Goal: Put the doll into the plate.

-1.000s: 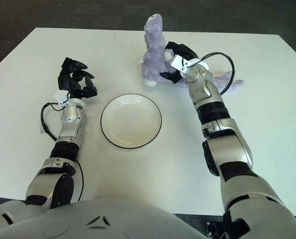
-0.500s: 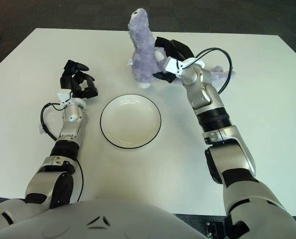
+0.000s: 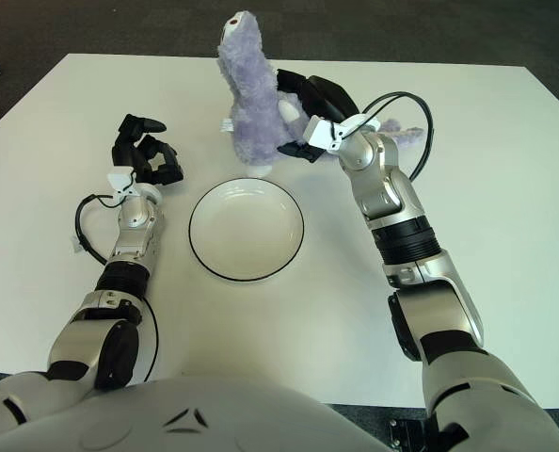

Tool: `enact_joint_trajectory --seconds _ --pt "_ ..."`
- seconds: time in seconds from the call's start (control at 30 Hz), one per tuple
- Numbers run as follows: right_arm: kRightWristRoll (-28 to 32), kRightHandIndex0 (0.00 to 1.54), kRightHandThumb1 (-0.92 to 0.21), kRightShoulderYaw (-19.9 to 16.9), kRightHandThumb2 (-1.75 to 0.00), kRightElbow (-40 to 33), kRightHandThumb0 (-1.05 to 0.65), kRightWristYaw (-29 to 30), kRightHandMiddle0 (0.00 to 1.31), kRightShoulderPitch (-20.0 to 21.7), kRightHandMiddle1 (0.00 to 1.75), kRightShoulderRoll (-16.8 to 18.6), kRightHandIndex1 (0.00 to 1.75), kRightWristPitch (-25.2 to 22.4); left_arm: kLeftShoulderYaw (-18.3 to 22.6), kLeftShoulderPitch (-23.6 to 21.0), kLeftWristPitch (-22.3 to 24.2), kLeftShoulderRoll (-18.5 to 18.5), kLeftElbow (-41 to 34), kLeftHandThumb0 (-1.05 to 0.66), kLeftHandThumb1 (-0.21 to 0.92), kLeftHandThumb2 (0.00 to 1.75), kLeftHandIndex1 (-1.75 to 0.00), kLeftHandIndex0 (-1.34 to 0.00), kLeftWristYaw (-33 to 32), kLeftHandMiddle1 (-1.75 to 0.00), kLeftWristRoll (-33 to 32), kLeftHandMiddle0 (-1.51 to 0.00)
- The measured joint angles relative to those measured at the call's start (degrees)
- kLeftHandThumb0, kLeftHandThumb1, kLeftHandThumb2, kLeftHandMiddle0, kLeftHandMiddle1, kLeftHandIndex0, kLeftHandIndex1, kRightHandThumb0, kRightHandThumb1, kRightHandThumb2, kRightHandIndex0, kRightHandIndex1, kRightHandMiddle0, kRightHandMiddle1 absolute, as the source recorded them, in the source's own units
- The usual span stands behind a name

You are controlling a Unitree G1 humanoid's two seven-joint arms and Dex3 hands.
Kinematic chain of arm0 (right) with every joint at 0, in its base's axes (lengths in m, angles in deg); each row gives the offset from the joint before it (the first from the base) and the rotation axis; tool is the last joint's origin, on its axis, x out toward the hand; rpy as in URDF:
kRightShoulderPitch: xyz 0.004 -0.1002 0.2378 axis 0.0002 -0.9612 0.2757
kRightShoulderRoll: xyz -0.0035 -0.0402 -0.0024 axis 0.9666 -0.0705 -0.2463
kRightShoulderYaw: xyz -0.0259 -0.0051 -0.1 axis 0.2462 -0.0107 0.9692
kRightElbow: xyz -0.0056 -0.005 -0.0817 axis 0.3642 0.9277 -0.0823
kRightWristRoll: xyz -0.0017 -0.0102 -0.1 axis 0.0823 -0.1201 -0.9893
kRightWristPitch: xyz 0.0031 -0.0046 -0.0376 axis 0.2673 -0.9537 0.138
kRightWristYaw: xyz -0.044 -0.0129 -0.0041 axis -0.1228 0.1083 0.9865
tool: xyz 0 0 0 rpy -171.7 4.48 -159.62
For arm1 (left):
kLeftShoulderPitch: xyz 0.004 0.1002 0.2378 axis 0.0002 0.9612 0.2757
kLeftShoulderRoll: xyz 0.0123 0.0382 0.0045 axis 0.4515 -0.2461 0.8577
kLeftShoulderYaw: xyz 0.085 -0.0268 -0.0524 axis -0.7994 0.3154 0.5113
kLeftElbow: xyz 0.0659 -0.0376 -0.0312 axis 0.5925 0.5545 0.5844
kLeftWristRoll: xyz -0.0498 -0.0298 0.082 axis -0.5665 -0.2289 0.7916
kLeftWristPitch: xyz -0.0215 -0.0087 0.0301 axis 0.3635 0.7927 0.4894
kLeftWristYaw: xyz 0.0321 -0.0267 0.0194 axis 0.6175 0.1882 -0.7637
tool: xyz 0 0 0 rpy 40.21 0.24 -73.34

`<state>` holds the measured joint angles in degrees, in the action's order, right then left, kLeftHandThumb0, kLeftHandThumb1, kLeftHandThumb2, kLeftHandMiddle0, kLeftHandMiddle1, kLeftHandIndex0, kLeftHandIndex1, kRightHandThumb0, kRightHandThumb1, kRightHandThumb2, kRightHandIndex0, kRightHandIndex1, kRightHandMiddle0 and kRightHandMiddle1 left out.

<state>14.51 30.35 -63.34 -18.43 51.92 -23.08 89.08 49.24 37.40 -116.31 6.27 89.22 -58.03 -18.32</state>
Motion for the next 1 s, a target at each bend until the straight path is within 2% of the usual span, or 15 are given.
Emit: enact_joint_trajectory --seconds 0.4,1.0 --pt "5.59 0.74 -0.15 -0.54 -1.51 -10.57 0.53 -4.08 1.03 -2.95 1.75 3.79 1.75 -4.48 -0.04 -0.36 0.03 0.18 0.73 -0.01 0.17 1.49 -1.75 -0.6 0.0 -1.75 0.02 -0.61" --pt "7.05 0.77 -0.12 0.74 -1.55 -17.48 0.55 -4.94 1.07 -8.47 1.75 6.22 1.75 -4.22 -0.95 -0.41 0.59 0.75 0.82 -0.01 0.14 1.53 -1.75 -0.62 0.03 -1.75 0.15 -0.63"
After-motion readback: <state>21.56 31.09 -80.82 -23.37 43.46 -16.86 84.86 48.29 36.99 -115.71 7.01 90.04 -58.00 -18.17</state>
